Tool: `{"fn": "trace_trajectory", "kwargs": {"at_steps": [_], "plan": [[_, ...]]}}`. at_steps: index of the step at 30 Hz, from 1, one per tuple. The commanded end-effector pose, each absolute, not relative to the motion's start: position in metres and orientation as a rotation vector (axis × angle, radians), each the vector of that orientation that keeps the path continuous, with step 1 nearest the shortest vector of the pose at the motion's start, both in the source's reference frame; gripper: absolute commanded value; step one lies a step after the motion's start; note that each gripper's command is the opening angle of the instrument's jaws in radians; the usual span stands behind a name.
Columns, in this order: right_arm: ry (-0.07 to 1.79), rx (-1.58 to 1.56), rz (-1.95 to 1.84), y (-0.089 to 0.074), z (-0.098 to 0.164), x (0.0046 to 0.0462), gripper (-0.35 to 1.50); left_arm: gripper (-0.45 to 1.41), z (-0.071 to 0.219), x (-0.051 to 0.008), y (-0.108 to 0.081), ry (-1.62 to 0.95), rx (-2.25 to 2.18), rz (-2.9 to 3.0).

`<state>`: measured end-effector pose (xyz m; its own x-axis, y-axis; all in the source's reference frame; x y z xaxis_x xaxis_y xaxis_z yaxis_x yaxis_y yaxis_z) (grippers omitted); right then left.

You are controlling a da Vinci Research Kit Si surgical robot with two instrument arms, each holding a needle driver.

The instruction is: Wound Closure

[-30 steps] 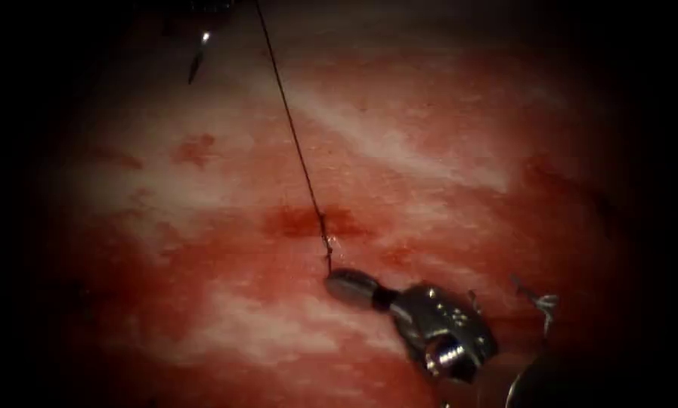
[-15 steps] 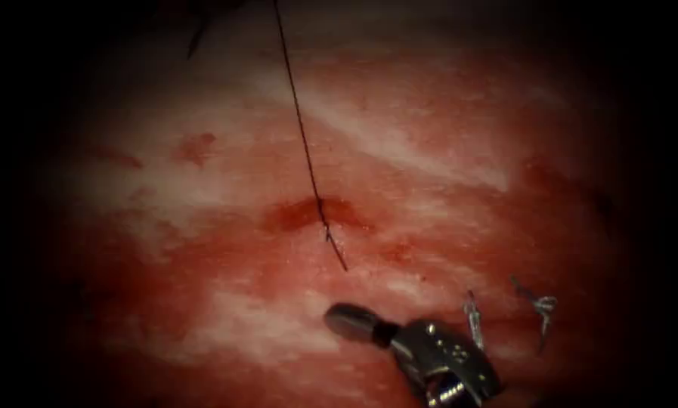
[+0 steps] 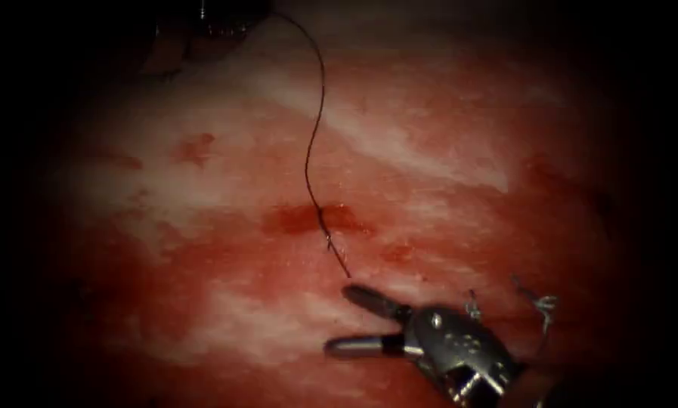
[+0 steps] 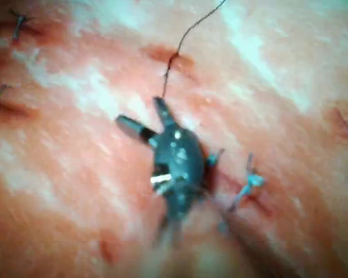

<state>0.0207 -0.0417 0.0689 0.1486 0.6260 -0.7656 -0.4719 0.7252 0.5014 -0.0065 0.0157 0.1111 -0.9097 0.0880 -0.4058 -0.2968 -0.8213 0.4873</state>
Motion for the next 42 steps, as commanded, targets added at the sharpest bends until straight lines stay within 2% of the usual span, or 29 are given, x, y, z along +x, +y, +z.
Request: {"fn": "trace_trajectory", "kwargs": {"at_steps": [1, 7, 8, 9, 11, 13, 14, 34, 42], "plan": [[1.190, 0.145, 0.756, -0.041, 0.070, 0.0207, 1.40, -0.45, 0.111, -0.0070, 0.015, 0.810, -0.552, 2.764], [1.266, 0.175, 0.761, -0.037, 0.069, 0.0207, 1.38, -0.45, 0.107, -0.0076, 0.010, 0.758, -0.570, 2.774], [1.294, 0.212, 0.738, -0.036, 0.069, 0.0208, 1.11, -0.45, 0.105, -0.0081, 0.008, 0.738, -0.596, 2.780], [1.297, 0.229, 0.736, -0.036, 0.069, 0.0210, 0.99, -0.45, 0.105, -0.0083, 0.008, 0.729, -0.609, 2.785], [1.306, 0.269, 0.742, -0.035, 0.069, 0.0212, 0.62, -0.45, 0.103, -0.0088, 0.006, 0.715, -0.628, 2.787], [1.323, 0.311, 0.752, -0.035, 0.069, 0.0213, -0.08, -0.45, 0.102, -0.0094, 0.005, 0.702, -0.653, 2.794], [1.328, 0.330, 0.754, -0.034, 0.069, 0.0214, -0.32, -0.45, 0.102, -0.0097, 0.004, 0.698, -0.663, 2.797], [1.323, 0.281, 0.731, -0.029, 0.077, 0.0237, -0.35, -0.45, 0.099, -0.0114, -0.003, 0.620, -0.788, 2.802], [1.496, 0.369, 0.684, -0.028, 0.078, 0.0243, -0.26, -0.45, 0.100, -0.0141, -0.004, 0.605, -0.787, 2.815]]}}
